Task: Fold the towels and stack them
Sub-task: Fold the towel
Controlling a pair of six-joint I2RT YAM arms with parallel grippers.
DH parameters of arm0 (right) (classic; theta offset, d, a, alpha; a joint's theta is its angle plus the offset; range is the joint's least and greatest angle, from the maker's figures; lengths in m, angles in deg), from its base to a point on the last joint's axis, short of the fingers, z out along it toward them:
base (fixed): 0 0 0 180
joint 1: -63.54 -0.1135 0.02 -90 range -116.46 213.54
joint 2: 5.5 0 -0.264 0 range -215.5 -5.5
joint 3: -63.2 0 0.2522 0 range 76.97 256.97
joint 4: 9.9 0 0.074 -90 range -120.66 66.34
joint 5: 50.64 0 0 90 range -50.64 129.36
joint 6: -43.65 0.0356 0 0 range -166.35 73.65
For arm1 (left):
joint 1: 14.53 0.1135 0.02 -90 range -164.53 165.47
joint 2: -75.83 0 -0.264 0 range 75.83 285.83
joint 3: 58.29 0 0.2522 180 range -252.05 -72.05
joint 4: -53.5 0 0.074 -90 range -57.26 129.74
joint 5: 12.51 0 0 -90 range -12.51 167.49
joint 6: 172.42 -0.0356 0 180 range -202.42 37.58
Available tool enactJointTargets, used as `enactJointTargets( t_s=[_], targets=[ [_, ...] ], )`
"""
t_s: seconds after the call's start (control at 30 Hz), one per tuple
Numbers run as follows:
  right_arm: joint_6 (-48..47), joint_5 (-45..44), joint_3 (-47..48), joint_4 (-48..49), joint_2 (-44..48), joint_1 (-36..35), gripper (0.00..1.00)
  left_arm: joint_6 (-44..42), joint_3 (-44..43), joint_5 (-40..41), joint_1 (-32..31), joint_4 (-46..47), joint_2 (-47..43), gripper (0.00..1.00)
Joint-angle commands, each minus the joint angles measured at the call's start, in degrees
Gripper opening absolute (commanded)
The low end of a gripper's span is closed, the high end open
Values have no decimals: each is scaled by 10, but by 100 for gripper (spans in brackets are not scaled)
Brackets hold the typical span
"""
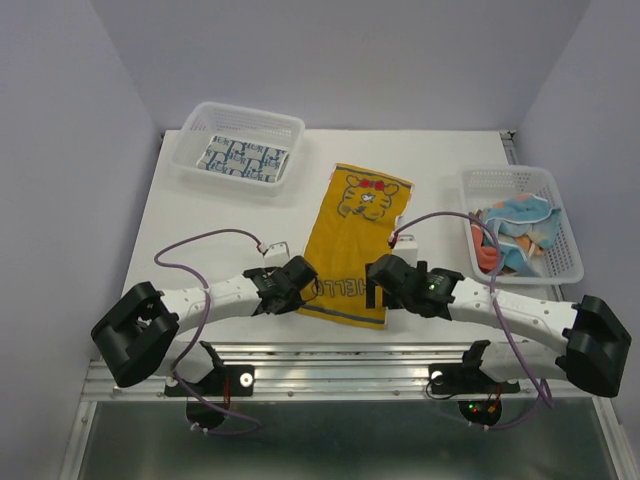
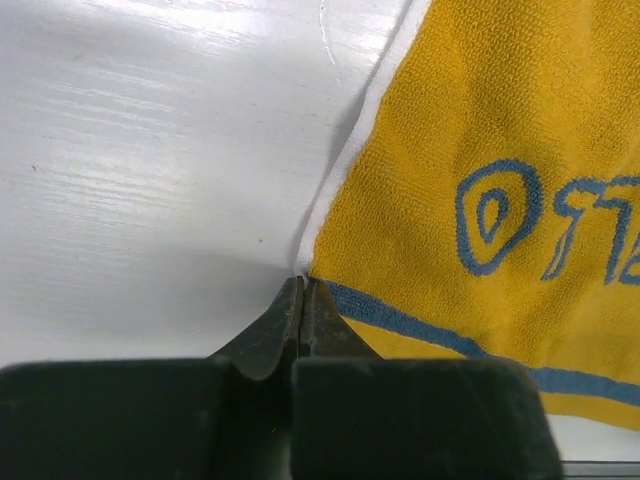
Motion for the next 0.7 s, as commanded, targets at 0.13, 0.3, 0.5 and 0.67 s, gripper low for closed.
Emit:
enactJointTargets(
  t_s=[0.13, 0.3, 0.5, 0.67],
  targets=[
    [43, 22, 9, -38, -74, -91, 100, -16, 8, -4, 0, -31, -2, 0],
    [66, 12, 7, -39, -105, -106, 99, -13, 26, -12, 0, -20, -31, 0],
    [36, 42, -19, 36, -120, -106, 69, -14, 36, -17, 0, -10, -50, 0],
    [45, 71, -28, 47, -129, -106, 58, -12, 34, -14, 1, -10, -47, 0]
  ],
)
